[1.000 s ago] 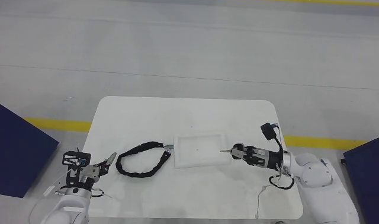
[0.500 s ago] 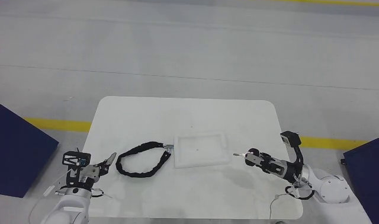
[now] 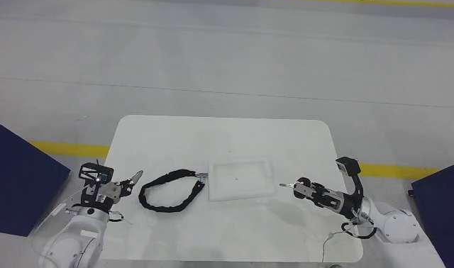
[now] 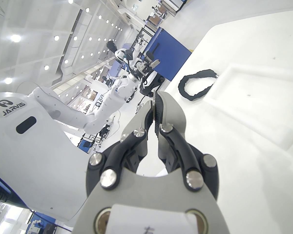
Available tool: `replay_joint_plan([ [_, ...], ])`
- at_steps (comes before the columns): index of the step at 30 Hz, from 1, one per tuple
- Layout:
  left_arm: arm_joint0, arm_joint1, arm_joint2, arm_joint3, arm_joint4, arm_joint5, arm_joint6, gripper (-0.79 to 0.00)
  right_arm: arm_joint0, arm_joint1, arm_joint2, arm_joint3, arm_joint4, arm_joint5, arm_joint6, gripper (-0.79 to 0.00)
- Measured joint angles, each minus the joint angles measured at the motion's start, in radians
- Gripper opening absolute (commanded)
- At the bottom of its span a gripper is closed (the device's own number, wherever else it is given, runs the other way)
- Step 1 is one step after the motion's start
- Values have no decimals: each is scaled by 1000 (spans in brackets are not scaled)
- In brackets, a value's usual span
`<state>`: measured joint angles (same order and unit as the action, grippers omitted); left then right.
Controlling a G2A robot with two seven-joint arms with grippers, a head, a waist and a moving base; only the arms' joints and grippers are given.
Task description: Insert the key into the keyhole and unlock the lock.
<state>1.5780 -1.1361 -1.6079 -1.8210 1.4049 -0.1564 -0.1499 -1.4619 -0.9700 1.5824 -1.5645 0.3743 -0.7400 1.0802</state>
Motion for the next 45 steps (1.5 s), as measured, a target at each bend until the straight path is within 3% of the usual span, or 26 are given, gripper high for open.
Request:
replay_joint_plan([
  [6, -247, 10, 90, 80, 75, -236, -222, 0, 0, 0, 0, 0, 0, 0, 0, -785],
  [9, -367, 14, 154, 143, 96, -404, -307, 0, 0, 0, 0, 0, 0, 0, 0, -785],
  [13, -526, 10, 231, 292, 50, -603, -387, 0, 0, 0, 0, 0, 0, 0, 0, -785],
  [19, -740, -23, 397, 575, -84, -743, -520, 0, 0, 0, 0, 0, 0, 0, 0, -785],
  [24, -880, -70, 562, 800, -89, -748, -567, 0, 0, 0, 0, 0, 0, 0, 0, -785],
  [30, -1001, -135, 719, 1049, -63, -720, -488, -34, 0, 0, 0, 0, 0, 0, 0, -785],
  [31, -1021, -147, 740, 1093, -61, -715, -468, -77, 0, 0, 0, 0, 0, 0, 0, -785],
  [32, -1035, -156, 753, 1125, -62, -712, -453, -219, 0, 0, 0, 0, 0, 0, 0, -785],
  [36, -1084, -188, 799, 1237, -55, -703, -400, -345, 0, 0, 0, 0, 0, 0, 0, -785],
  [45, -1126, -243, 871, 1386, -32, -690, -321, -474, 0, 0, 0, 0, 0, 0, 0, -785],
])
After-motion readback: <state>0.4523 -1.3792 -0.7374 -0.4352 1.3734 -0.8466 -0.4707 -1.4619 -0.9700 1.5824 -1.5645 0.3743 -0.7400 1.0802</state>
